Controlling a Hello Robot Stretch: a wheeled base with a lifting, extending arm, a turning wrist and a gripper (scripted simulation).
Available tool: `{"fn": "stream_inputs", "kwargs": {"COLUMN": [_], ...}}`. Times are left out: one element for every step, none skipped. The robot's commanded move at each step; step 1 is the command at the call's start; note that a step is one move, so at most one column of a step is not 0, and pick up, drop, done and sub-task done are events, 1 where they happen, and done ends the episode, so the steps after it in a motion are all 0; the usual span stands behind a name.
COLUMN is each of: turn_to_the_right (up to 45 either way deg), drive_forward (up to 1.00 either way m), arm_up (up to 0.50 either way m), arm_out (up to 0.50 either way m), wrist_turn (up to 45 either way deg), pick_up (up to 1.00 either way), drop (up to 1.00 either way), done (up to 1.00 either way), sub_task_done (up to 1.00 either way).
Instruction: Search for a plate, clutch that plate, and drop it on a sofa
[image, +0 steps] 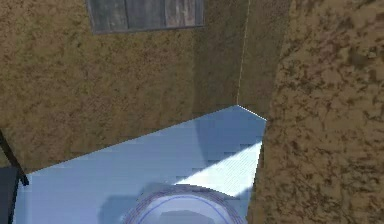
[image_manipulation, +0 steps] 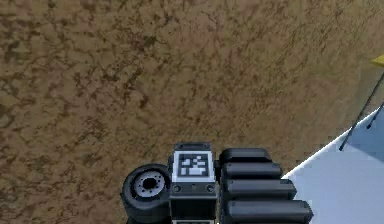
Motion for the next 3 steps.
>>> {"fn": "stream_inputs", "kwargs": {"turn_to_the_right": [36.0,-45.0,-39.0], "drive_forward": [0.0,0.0,0.0], "arm_up": [0.0,0.0,0.0], "arm_out": [0.0,0.0,0.0], "wrist_turn": [0.0,0.0,0.0], "pick_up": [0.0,0.0,0.0], "drop": [0.0,0.0,0.0], "done": [0.0,0.0,0.0], "sub_task_done": [0.0,0.0,0.0]}}
